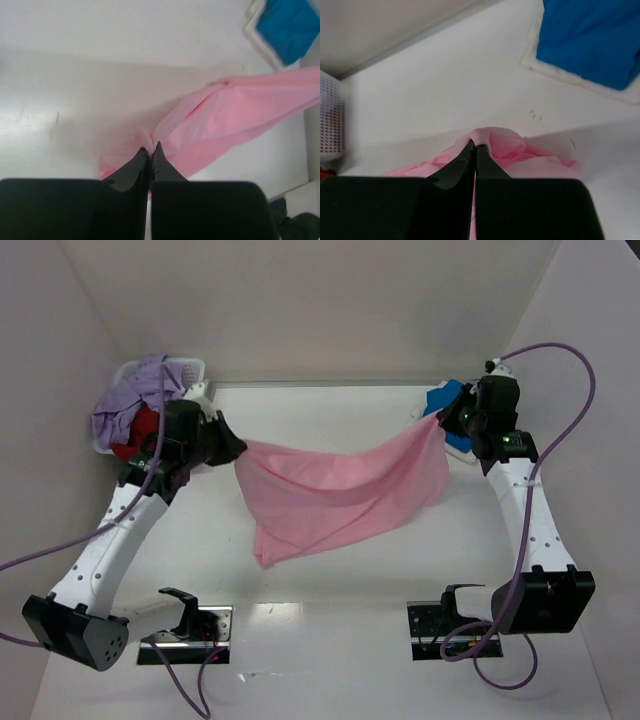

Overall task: Fold and stack the t-shirts
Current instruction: Flatten out the tshirt

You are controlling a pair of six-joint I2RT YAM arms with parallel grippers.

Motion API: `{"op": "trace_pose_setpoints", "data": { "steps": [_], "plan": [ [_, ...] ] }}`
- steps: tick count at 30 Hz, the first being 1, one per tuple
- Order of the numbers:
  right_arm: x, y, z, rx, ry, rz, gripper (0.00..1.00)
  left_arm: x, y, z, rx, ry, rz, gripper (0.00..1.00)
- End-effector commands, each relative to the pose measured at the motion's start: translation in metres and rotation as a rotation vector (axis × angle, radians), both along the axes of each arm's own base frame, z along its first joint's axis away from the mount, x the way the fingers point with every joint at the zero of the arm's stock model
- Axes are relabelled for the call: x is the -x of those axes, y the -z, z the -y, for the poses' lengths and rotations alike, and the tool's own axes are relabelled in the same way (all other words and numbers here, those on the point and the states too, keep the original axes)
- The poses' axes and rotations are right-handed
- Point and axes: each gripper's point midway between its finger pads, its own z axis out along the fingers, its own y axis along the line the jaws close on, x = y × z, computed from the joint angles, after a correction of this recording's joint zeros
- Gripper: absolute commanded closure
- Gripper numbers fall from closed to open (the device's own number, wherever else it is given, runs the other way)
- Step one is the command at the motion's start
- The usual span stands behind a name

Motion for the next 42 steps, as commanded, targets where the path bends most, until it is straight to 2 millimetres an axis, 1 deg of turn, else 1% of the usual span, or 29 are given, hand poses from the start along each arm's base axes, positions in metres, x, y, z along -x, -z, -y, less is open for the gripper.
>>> {"op": "trace_pose_setpoints", "data": {
  "steps": [1,3,4,5,6,7,8,9,10,11,12,13,14,15,16,17,18,20,22,24,28,32,33,35,36,38,39,40,42],
  "plan": [
    [-0.015,-0.101,0.005,0.003,0.021,0.245,1.00,-0.026,-0.075,-0.023,-0.095,-0.051,0.202,1.00],
    [-0.015,-0.133,0.007,0.001,0.022,0.321,1.00,-0.032,-0.106,-0.031,-0.136,-0.069,0.287,1.00],
    [-0.015,-0.159,0.012,0.005,0.034,0.376,1.00,-0.038,-0.120,-0.038,-0.161,-0.108,0.324,1.00],
    [-0.012,-0.167,0.009,0.000,0.019,0.387,1.00,-0.040,-0.135,-0.046,-0.175,-0.135,0.360,1.00],
    [-0.010,-0.171,0.010,0.012,0.015,0.389,1.00,-0.042,-0.157,-0.053,-0.180,-0.164,0.408,1.00],
    [-0.004,-0.181,0.006,0.019,-0.011,0.415,1.00,-0.042,-0.166,-0.057,-0.200,-0.174,0.431,1.00],
    [0.001,-0.178,0.006,0.019,-0.011,0.407,1.00,-0.042,-0.172,-0.067,-0.219,-0.205,0.445,1.00],
    [0.014,-0.184,0.005,0.020,-0.011,0.430,1.00,-0.045,-0.177,-0.072,-0.227,-0.225,0.467,1.00],
    [0.017,-0.162,0.003,0.005,-0.018,0.393,1.00,-0.044,-0.181,-0.073,-0.237,-0.221,0.478,1.00],
    [0.024,-0.154,-0.003,-0.005,-0.047,0.387,1.00,-0.045,-0.181,-0.078,-0.243,-0.240,0.477,1.00],
    [0.036,-0.128,-0.008,-0.026,-0.068,0.338,1.00,-0.048,-0.178,-0.075,-0.242,-0.227,0.467,1.00],
    [0.042,-0.110,-0.014,-0.056,-0.088,0.288,1.00,-0.048,-0.178,-0.073,-0.245,-0.211,0.470,1.00],
    [0.050,-0.092,-0.026,-0.095,-0.148,0.235,1.00,-0.049,-0.168,-0.068,-0.240,-0.182,0.451,1.00],
    [0.061,-0.057,-0.034,-0.123,-0.188,0.155,1.00,-0.050,-0.164,-0.065,-0.234,-0.167,0.449,1.00],
    [0.071,-0.040,-0.042,-0.150,-0.228,0.109,0.96,-0.051,-0.157,-0.062,-0.233,-0.151,0.434,1.00],
    [0.081,-0.031,-0.052,-0.203,-0.259,0.083,0.92,-0.051,-0.149,-0.060,-0.224,-0.144,0.416,1.00],
    [0.090,-0.011,-0.054,-0.219,-0.268,0.033,0.71,-0.051,-0.135,-0.055,-0.222,-0.117,0.386,1.00],
    [0.103,-0.010,-0.056,-0.220,-0.281,0.012,0.39,-0.052,-0.125,-0.049,-0.212,-0.084,0.370,1.00],
    [0.107,-0.012,-0.050,-0.187,-0.257,0.007,0.24,-0.051,-0.120,-0.048,-0.210,-0.074,0.359,1.00],
    [0.101,-0.020,-0.042,-0.148,-0.221,0.025,0.10,-0.050,-0.120,-0.043,-0.197,-0.048,0.359,1.00],
    [0.088,-0.003,-0.041,-0.134,-0.224,-0.030,0.01,-0.049,-0.104,-0.042,-0.195,-0.029,0.320,1.00],
    [0.087,0.026,-0.061,-0.164,-0.268,-0.094,0.01,-0.046,-0.092,-0.039,-0.193,-0.006,0.288,1.00],
    [0.088,0.044,-0.072,-0.162,-0.292,-0.129,0.01,-0.047,-0.082,-0.039,-0.199,-0.003,0.259,1.00],
    [0.089,0.061,-0.085,-0.164,-0.308,-0.182,0.01,-0.047,-0.077,-0.039,-0.210,0.004,0.252,1.00],
    [0.086,0.076,-0.095,-0.156,-0.331,-0.218,0.01,-0.046,-0.072,-0.037,-0.206,0.015,0.242,1.00],
    [0.087,0.088,-0.124,-0.138,-0.384,-0.249,0.01,-0.047,-0.062,-0.037,-0.218,0.023,0.220,1.00],
    [0.083,0.087,-0.134,-0.139,-0.398,-0.233,0.01,-0.047,-0.062,-0.037,-0.218,0.023,0.220,1.00],
    [0.087,0.089,-0.150,-0.132,-0.433,-0.233,0.01,-0.048,-0.054,-0.037,-0.222,0.026,0.201,1.00],
    [0.084,0.105,-0.161,-0.127,-0.446,-0.260,0.01,-0.047,-0.049,-0.036,-0.219,0.035,0.189,1.00]
  ]
}}
